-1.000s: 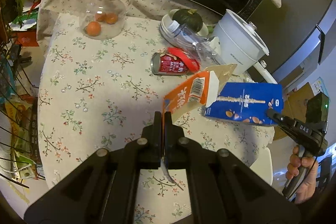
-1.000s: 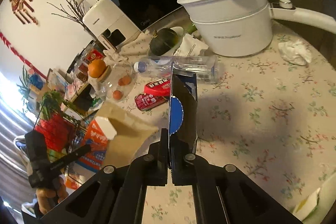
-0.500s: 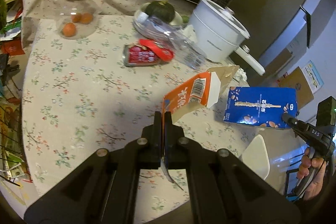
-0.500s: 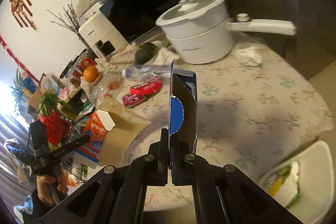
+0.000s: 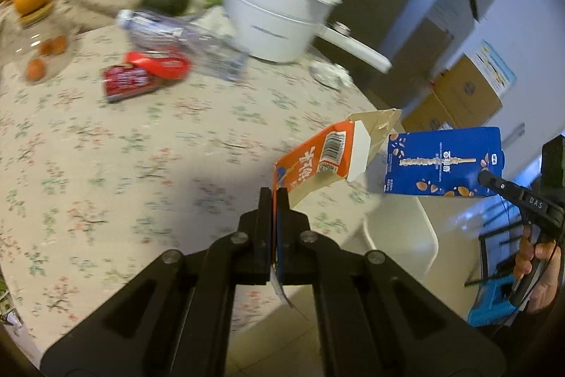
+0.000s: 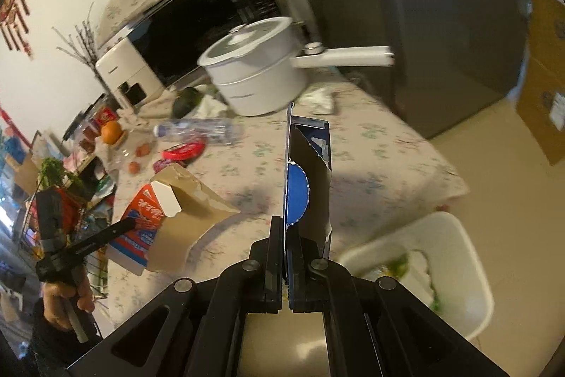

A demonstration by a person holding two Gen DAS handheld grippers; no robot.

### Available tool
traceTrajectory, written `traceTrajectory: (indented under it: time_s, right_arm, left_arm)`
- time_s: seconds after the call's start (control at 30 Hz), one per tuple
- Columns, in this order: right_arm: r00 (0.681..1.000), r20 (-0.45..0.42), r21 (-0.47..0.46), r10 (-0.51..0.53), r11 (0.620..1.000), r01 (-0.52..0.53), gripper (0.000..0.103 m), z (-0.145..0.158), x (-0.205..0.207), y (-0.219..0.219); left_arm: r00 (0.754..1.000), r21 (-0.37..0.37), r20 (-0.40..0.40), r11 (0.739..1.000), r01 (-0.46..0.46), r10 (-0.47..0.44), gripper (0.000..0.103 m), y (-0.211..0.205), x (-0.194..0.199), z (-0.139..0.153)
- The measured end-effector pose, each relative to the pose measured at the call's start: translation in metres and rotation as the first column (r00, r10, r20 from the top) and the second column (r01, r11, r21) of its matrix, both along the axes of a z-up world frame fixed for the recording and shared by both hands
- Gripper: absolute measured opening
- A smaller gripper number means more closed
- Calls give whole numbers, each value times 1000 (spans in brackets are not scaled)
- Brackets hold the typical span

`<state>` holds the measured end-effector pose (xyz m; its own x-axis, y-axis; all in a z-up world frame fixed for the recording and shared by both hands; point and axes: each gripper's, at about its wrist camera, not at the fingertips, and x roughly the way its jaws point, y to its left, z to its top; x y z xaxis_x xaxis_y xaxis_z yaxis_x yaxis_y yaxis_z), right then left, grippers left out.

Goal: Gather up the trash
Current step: 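Carry the carton and blue box over the white bin and open both grippers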

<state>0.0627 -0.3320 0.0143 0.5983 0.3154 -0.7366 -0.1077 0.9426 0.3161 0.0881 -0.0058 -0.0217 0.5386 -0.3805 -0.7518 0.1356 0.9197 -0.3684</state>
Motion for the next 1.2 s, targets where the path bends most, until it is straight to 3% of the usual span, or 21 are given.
traceTrajectory:
  time_s: [0.17, 0.33, 0.43, 0.63, 0.9, 1.03, 1.2]
  right_arm:
    - [996, -34, -38, -77, 996, 76, 2, -11, -21, -46]
    - [980, -120, -105, -156, 984, 144, 2, -41, -31, -83]
    - [967, -187, -170, -175, 975, 143, 2, -65, -28, -92]
    - [944, -267, -186, -195, 971, 148, 4, -93, -22, -107]
    - [950, -237, -191, -202, 969, 159, 20, -84, -28, -112]
    - [949, -224, -178, -221, 967, 183, 36, -80, -34, -120]
    - [944, -215, -170, -248, 962, 214, 39, -77, -37, -128]
  left_arm:
    - [997, 2, 10, 997, 80, -80, 2, -43, 0, 4]
    - [986, 13, 14, 986, 166, -166, 2, -93, -2, 5]
    - [979, 15, 5, 979, 202, -202, 2, -117, -3, 2]
    - [968, 15, -39, 968, 249, -248, 2, -159, -4, -14]
    - [958, -2, -92, 962, 272, -271, 2, -196, -1, -31]
    - [952, -2, -115, 959, 285, -283, 3, -213, 2, -39]
    - [943, 1, -138, 952, 307, -304, 3, -230, 6, -52]
